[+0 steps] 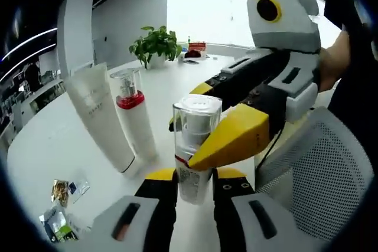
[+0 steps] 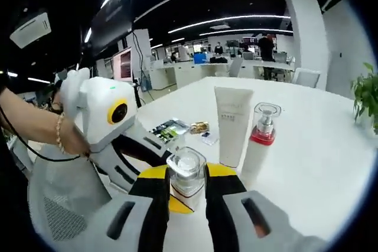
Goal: Arrange the skincare products in the storage area until every visible bottle or jar stands upright without overlapping.
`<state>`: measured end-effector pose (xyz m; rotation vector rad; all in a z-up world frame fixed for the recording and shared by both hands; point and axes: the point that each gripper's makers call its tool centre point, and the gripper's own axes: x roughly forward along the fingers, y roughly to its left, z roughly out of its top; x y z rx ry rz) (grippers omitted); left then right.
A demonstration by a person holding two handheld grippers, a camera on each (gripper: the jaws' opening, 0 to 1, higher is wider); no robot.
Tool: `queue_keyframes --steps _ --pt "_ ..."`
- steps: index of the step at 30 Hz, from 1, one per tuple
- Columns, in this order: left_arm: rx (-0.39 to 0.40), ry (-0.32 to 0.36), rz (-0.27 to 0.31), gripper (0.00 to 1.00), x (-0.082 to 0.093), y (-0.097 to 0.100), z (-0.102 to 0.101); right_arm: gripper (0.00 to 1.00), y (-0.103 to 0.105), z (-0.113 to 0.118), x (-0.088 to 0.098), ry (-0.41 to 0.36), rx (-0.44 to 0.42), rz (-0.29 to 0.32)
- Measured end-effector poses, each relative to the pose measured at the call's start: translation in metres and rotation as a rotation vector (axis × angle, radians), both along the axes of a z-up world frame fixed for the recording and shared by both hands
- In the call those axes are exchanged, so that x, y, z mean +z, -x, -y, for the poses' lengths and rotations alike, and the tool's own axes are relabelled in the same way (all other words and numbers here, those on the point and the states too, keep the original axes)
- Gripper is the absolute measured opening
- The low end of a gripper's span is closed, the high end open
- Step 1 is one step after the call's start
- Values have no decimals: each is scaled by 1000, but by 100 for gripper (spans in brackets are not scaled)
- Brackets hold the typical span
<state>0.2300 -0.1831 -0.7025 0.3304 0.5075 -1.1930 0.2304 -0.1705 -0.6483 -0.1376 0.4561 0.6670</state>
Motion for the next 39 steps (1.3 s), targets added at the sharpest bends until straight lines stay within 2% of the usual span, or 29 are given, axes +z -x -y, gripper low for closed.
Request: queue_keyframes --steps 5,13,26,31,39 --pt "-11 -17 -20 21 -15 -1 9 22 -5 4 -18 53 -1 -16" --pt "-21 -32 -27 21 -25 -13 14 22 -15 12 -28 42 -22 -48" --pt "-17 7 -22 21 -23 -26 23 23 -32 19 -30 60 -18 -27" --pt "-13 12 -9 21 -23 -38 26 28 -35 24 -38 77 -19 -43" --pt "-37 -6 15 21 -25 -50 28 24 -42 36 -42 74 -58 -54"
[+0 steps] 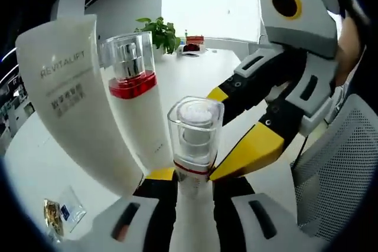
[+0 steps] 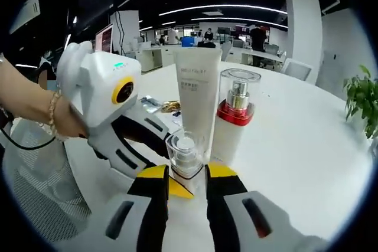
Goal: Arrange the skincare products in the storage area until every visible bottle or jar stands upright without overlapping.
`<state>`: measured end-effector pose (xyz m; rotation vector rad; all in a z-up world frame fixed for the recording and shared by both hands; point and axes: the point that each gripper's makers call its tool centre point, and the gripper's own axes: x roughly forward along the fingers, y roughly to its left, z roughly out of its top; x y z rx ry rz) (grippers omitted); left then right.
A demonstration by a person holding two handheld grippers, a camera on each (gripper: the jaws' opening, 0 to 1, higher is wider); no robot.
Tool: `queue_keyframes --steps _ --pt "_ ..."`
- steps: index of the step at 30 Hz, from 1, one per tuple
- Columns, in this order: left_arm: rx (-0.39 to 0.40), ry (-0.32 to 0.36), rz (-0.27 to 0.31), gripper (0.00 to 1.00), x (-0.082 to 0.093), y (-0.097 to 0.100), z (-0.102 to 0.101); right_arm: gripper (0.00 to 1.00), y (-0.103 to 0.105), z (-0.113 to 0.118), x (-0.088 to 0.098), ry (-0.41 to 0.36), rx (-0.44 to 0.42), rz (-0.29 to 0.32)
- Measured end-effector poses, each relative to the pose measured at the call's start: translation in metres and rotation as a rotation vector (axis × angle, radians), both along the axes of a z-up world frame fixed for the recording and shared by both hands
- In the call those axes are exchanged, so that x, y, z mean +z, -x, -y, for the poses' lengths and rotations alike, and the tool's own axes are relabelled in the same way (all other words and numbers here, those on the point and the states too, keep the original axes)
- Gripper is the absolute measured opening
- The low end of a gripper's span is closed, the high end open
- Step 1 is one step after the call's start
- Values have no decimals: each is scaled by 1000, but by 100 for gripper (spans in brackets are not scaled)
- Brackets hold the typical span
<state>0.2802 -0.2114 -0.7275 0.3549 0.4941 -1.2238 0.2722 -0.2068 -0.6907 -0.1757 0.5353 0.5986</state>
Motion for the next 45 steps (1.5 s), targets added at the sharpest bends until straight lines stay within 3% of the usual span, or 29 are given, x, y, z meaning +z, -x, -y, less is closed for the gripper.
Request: queue_keyframes --steps 12,20,32,45 --pt "-15 3 -4 21 -2 -10 9 24 -14 6 2 6 -28 10" --pt "-30 -54 -8 19 -13 -7 5 22 -14 5 2 4 -29 8" --pt "-23 -57 -26 22 -14 -5 1 24 -14 6 0 13 -33 5" --pt "-1 -51 -44 30 -5 1 -9 34 -7 7 4 22 -38 8"
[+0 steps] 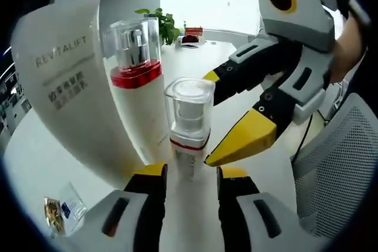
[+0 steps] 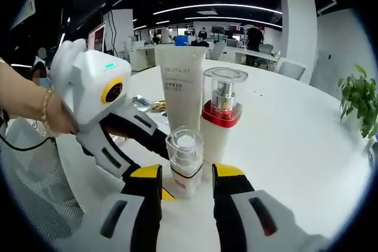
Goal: Arrange the skincare products in the storage area until every visible bottle or jar stands upright without overlapping.
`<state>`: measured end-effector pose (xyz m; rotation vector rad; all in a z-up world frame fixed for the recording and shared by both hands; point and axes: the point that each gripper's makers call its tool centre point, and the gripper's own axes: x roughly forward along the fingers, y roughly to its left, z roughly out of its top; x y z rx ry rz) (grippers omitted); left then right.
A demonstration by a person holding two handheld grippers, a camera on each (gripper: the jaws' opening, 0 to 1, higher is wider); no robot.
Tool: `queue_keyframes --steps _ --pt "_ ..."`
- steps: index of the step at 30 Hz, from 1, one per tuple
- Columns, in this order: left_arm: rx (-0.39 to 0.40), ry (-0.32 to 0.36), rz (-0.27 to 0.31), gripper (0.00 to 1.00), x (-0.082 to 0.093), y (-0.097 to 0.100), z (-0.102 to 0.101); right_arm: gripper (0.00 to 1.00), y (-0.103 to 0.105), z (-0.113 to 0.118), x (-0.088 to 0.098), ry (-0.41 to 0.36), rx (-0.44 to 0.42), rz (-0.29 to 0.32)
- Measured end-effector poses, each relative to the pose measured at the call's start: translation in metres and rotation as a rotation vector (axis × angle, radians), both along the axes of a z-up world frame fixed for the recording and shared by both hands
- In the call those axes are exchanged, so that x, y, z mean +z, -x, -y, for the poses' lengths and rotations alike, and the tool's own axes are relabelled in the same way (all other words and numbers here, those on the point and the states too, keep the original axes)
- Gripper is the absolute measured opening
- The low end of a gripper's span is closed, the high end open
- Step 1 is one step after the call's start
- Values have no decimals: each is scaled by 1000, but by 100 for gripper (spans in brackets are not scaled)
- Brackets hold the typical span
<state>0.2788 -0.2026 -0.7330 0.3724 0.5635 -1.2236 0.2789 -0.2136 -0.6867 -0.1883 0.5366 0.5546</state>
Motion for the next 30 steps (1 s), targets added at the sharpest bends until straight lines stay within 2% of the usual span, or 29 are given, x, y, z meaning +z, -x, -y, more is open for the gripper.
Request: queue_keyframes --steps 4,6,13,20,24,28,30 --pt "9 16 -14 37 5 5 -4 36 7 -1 2 2 -4 -4" --pt "17 48 -26 41 9 8 -5 38 9 -1 3 4 -9 -2" --pt "37 43 -33 48 13 22 -15 44 21 1 7 6 -31 -6" --pt "86 54 -41 54 19 32 -35 57 32 1 8 12 -69 -7" --pt "121 60 -45 58 23 39 -50 60 36 3 8 3 -92 -16" --pt "187 110 -77 61 28 39 -69 65 39 6 8 3 -110 -18" --pt "213 115 -80 63 31 43 -77 67 41 11 7 -7 -130 -23"
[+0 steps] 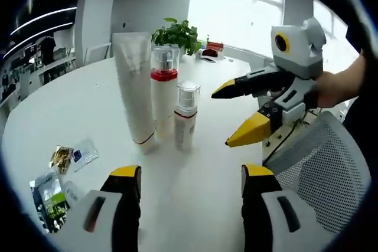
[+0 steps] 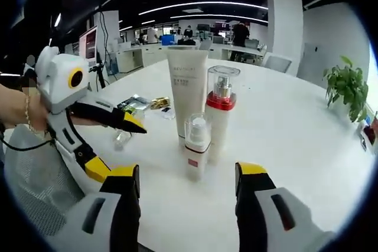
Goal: Arrange the skincare products in the storage area until every visible bottle or jar stands upright without overlapping.
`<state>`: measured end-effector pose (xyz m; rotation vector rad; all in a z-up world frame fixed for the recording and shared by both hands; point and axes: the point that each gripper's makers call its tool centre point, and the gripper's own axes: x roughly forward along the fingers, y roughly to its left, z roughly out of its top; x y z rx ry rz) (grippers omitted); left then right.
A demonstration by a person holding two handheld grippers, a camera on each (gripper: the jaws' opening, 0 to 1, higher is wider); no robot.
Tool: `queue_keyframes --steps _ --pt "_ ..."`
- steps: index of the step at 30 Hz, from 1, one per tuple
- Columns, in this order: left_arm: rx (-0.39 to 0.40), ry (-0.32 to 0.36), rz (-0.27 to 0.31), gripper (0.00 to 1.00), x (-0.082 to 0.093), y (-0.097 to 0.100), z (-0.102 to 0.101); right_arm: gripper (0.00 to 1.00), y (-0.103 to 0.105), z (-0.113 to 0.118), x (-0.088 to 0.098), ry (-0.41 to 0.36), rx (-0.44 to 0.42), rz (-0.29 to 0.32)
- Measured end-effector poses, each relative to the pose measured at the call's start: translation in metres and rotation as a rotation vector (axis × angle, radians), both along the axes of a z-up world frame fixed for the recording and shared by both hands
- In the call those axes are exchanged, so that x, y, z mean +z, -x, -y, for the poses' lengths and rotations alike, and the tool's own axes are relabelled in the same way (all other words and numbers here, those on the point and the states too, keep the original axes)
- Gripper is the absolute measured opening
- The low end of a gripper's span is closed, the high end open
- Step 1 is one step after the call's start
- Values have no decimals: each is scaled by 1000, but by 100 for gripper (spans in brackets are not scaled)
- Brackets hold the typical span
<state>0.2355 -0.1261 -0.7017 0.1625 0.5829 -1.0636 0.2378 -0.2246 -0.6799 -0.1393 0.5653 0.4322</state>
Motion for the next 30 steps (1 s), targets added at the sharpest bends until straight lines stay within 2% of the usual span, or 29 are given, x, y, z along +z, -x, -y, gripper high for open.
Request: queue_keyframes --steps 7,13,16,22,30 --pt "92 -8 -26 69 2 6 -37 72 6 11 -1 -12 -44 -11" --pt "197 63 -55 76 19 16 -64 74 14 9 1 -20 -49 -13" --pt "238 79 -62 82 20 16 -82 75 19 6 1 -19 -45 -15" --pt "312 119 -84 86 27 29 -101 76 21 4 3 -18 -46 -11" --pt "355 110 -90 93 33 43 -126 76 24 -1 8 -19 -45 -5"
